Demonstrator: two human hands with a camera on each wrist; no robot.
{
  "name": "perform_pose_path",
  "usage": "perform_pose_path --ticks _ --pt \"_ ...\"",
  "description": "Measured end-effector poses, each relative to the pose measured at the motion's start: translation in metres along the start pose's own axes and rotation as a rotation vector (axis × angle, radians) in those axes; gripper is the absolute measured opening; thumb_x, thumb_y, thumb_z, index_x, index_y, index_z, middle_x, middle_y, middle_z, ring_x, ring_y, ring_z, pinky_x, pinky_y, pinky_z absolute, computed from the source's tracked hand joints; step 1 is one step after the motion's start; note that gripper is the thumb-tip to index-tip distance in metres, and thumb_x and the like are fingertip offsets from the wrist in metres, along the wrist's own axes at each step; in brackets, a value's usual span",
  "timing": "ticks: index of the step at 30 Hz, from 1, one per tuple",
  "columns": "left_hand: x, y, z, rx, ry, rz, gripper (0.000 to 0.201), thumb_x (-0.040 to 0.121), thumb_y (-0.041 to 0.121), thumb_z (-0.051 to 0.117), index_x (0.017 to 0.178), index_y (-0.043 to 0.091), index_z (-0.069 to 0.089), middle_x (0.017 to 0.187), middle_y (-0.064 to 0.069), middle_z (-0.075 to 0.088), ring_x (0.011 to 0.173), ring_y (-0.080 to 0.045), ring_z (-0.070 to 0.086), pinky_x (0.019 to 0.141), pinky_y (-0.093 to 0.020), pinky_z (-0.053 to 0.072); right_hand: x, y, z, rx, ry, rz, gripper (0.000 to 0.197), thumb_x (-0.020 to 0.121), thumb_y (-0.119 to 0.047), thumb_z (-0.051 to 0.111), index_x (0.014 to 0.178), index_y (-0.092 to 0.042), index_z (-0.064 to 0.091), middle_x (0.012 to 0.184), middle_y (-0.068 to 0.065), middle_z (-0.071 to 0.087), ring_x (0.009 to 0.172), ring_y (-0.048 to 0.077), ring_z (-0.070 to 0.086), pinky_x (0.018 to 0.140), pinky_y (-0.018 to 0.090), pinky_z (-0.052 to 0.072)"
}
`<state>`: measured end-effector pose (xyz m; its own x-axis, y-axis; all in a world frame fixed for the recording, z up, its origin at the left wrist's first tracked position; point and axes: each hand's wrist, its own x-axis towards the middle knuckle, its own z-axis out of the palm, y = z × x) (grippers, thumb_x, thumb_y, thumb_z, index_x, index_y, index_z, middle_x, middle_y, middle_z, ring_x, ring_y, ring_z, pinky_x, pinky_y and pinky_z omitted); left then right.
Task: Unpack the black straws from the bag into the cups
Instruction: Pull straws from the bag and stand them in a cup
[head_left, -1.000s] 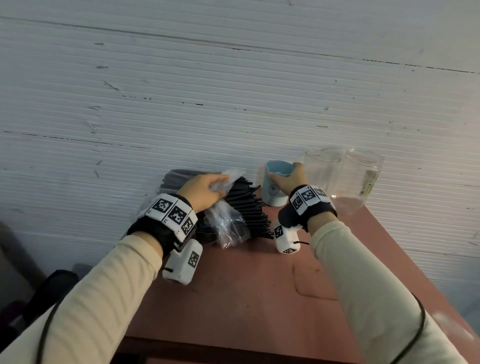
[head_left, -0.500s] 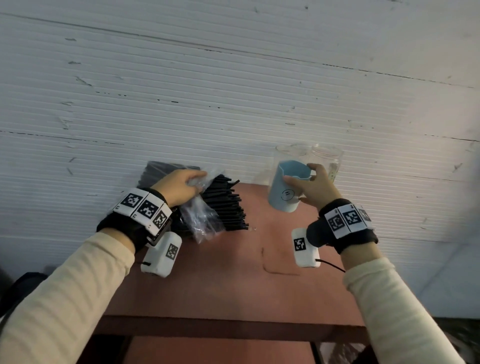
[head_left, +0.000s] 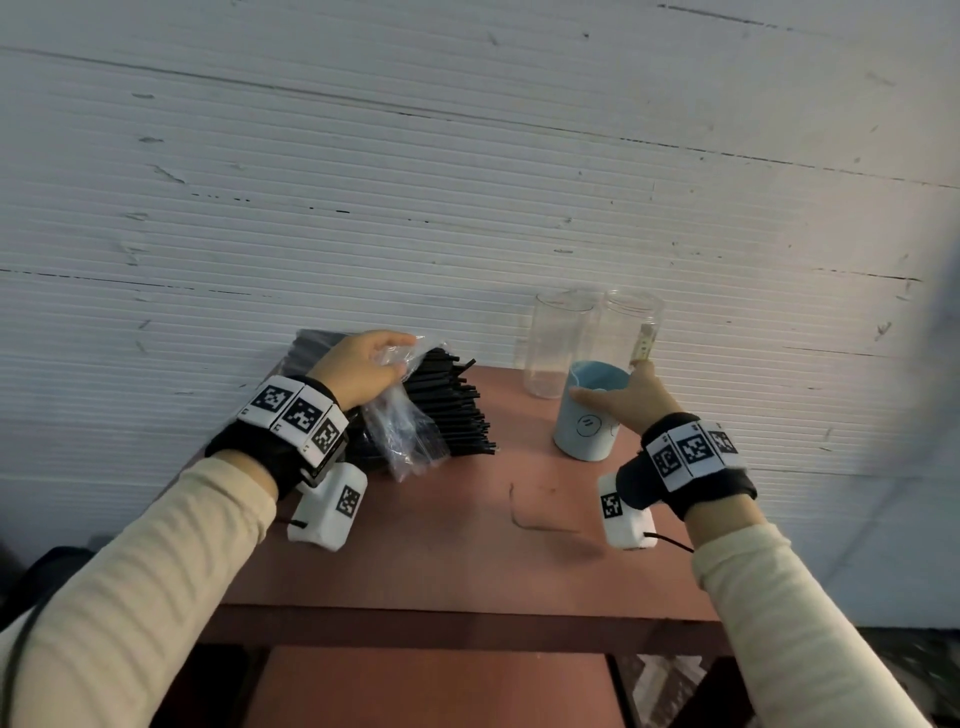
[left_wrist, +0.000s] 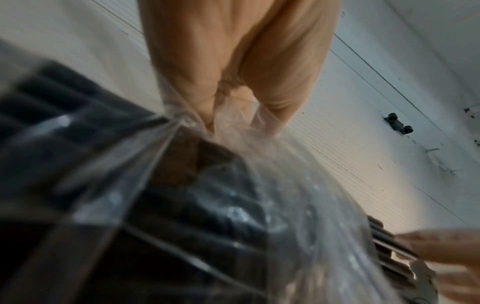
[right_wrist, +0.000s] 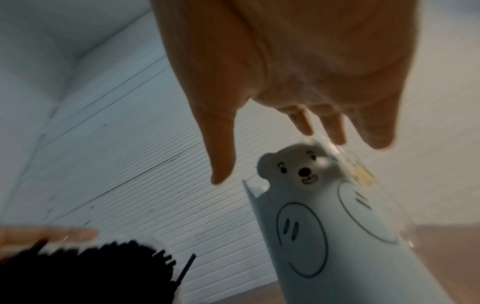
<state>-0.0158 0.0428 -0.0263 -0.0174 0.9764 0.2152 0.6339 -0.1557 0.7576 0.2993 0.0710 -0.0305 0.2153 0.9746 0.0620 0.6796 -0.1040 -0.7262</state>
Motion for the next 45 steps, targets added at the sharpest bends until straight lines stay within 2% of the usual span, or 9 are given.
perform_pose_path --ticks 3,7,11,14,19,22,29,36,45 --pt "-0.002 0.002 0.001 -0.026 0.036 0.005 0.038 0.091 0.017 0.063 0.127 0.027 0.058 0.136 -0.002 0.053 0.125 -0.021 0.051 0.093 -0.026 0.041 -0.016 -0.020 0.006 -0.035 0.141 -0.266 0.088 0.084 -0.045 0.068 0.150 -0.012 0.020 0.156 0.013 0.019 0.144 0.030 0.017 0.117 0.047 0.022" --pt "0.001 0.002 0.001 -0.088 0.110 0.013 0.037 0.085 0.012 0.070 0.120 0.022 0.061 0.135 -0.002 0.056 0.129 -0.016 0.048 0.096 -0.023 0.036 -0.031 -0.055 0.031 0.064 0.019 -0.567 0.046 0.094 -0.035 0.057 0.135 -0.017 0.048 0.139 0.004 0.047 0.128 0.019 0.044 0.109 0.038 0.036" --pt "0.003 0.003 0.002 -0.037 0.157 -0.001 0.038 0.084 0.015 0.071 0.121 0.019 0.063 0.129 -0.001 0.060 0.121 -0.015 0.052 0.091 -0.022 0.037 -0.042 -0.085 0.070 0.096 -0.338 -0.544 0.038 0.094 -0.036 0.057 0.129 -0.021 0.057 0.118 -0.001 0.058 0.104 0.014 0.058 0.090 0.025 0.046" --pt "0.005 0.001 0.003 -0.025 0.155 -0.030 0.038 0.084 0.016 0.071 0.121 0.020 0.063 0.129 0.000 0.060 0.124 -0.016 0.052 0.094 -0.023 0.039 -0.045 -0.094 0.095 0.006 -0.328 -0.608 0.029 0.091 -0.032 0.063 0.118 -0.021 0.065 0.109 -0.004 0.065 0.100 0.011 0.059 0.091 0.024 0.044" --pt "0.006 -0.005 0.000 -0.017 0.115 -0.026 0.036 0.082 0.018 0.074 0.117 0.024 0.065 0.126 0.001 0.062 0.122 -0.015 0.054 0.100 -0.026 0.041 -0.035 -0.091 0.091 0.064 -0.305 -0.540 0.007 0.085 -0.025 0.071 0.091 -0.023 0.070 0.081 -0.004 0.058 0.072 0.009 0.055 0.075 0.025 0.043" --pt "0.005 -0.007 -0.003 -0.025 0.102 -0.021 0.036 0.082 0.019 0.074 0.117 0.025 0.064 0.128 0.000 0.061 0.122 -0.015 0.054 0.100 -0.026 0.041 -0.024 -0.083 0.076 0.140 -0.347 -0.501 0.009 0.083 -0.018 0.073 0.081 -0.026 0.069 0.082 0.008 0.062 0.079 0.032 0.067 0.084 0.041 0.057" --pt "0.003 -0.004 -0.004 0.006 0.088 -0.009 0.040 0.085 0.020 0.072 0.123 0.023 0.062 0.132 0.000 0.059 0.125 -0.015 0.051 0.097 -0.023 0.038 -0.026 -0.078 0.070 0.256 -0.431 -0.372 0.039 0.089 -0.037 0.065 0.123 -0.022 0.054 0.104 0.005 0.065 0.096 0.018 0.066 0.084 0.033 0.057" --pt "0.003 -0.004 -0.005 0.019 0.090 -0.031 0.040 0.084 0.023 0.073 0.122 0.025 0.062 0.133 -0.001 0.058 0.088 -0.007 0.057 0.062 -0.008 0.037 -0.026 -0.069 0.082 0.406 -0.364 -0.422 0.010 0.090 -0.011 0.067 0.100 -0.010 0.068 0.095 0.012 0.068 0.080 0.018 0.067 0.069 0.026 0.059" --pt "0.004 -0.004 -0.001 0.011 0.092 -0.006 0.037 0.086 0.022 0.070 0.122 0.022 0.062 0.137 -0.002 0.056 0.119 -0.011 0.055 0.079 -0.016 0.041 -0.027 -0.056 0.075 0.597 -0.451 -0.228 0.028 0.091 -0.024 0.066 0.111 -0.005 0.064 0.108 0.015 0.067 0.090 0.023 0.068 0.076 0.033 0.060"
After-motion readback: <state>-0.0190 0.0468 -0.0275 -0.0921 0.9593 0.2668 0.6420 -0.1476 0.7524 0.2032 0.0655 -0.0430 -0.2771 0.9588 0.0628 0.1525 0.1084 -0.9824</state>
